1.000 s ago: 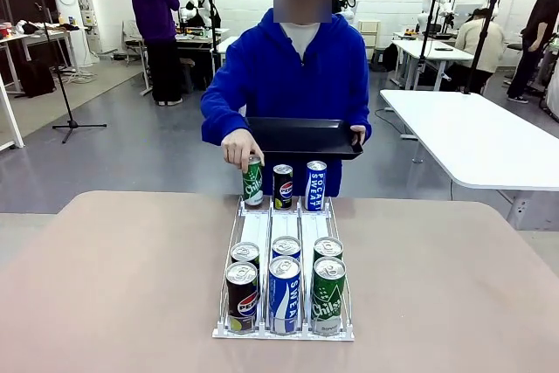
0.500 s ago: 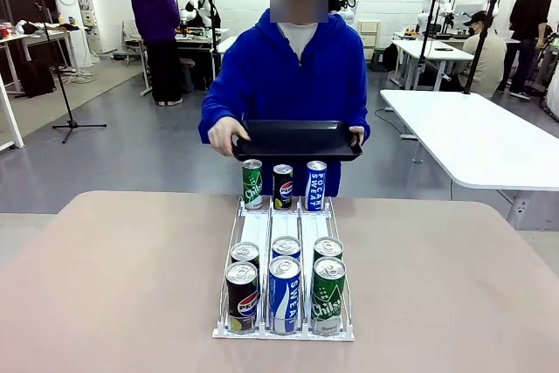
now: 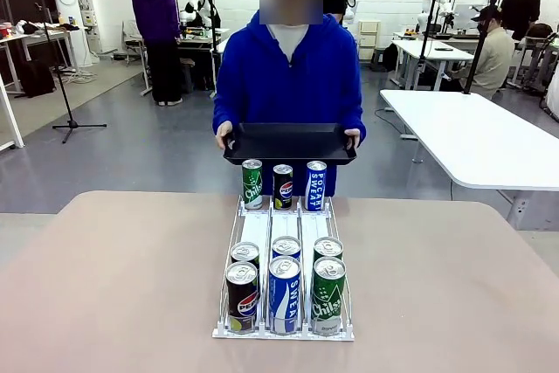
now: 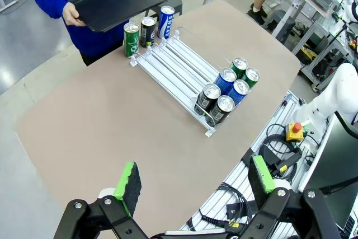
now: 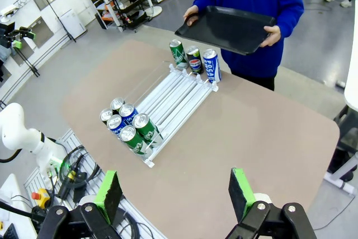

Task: Retrieve and hand over the desired beverage to the person.
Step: Pick up a can of the same type that the person held from the Automatic Can Dispenser.

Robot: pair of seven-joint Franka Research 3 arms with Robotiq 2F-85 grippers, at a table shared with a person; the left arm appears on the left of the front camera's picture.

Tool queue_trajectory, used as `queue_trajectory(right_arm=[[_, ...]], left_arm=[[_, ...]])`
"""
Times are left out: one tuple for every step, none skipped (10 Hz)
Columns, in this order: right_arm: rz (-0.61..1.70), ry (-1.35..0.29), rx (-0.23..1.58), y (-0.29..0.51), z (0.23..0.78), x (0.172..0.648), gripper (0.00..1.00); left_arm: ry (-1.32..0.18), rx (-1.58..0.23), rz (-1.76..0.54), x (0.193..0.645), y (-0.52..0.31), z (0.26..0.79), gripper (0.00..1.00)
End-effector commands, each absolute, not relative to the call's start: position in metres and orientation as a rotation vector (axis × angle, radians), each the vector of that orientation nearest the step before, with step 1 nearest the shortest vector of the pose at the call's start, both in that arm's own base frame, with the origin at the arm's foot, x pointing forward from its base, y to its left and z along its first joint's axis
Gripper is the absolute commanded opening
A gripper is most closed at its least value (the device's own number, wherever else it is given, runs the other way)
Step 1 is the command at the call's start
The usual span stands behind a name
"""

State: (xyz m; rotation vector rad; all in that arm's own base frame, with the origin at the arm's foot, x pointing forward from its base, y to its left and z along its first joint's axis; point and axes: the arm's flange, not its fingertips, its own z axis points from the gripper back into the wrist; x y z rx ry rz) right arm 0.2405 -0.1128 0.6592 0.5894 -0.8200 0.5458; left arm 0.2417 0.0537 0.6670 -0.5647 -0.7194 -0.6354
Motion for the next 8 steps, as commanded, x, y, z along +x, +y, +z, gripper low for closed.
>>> queue_trajectory(right_arm=[[0.563, -0.829, 0.617, -0.112, 0.659, 0.241, 1.00], [0.546, -0.820, 0.589, -0.113, 0.659, 0.241, 1.00], [0.611, -0.663, 0.559, -0.072, 0.660, 0.262, 1.00], [0.602, -0.486, 0.506, -0.015, 0.663, 0.292, 1.00], [0.564, -0.379, 0.468, 0.039, 0.665, 0.316, 1.00], [0.521, -0.263, 0.412, 0.095, 0.659, 0.329, 1.00], [0.446, -0.160, 0.325, 0.151, 0.648, 0.344, 1.00], [0.366, -0.079, 0.183, 0.214, 0.625, 0.354, 1.00]], left_arm=[[-0.723, -0.575, -0.652, 0.243, 0.054, 0.667, 1.00], [-0.723, -0.575, -0.652, 0.243, 0.054, 0.667, 1.00], [-0.723, -0.575, -0.652, 0.243, 0.054, 0.667, 1.00], [-0.723, -0.575, -0.652, 0.243, 0.054, 0.667, 1.00], [-0.723, -0.575, -0.652, 0.243, 0.054, 0.667, 1.00], [-0.723, -0.575, -0.652, 0.243, 0.054, 0.667, 1.00], [-0.723, -0.575, -0.652, 0.243, 0.054, 0.667, 1.00], [-0.723, -0.575, -0.652, 0.243, 0.054, 0.667, 1.00]])
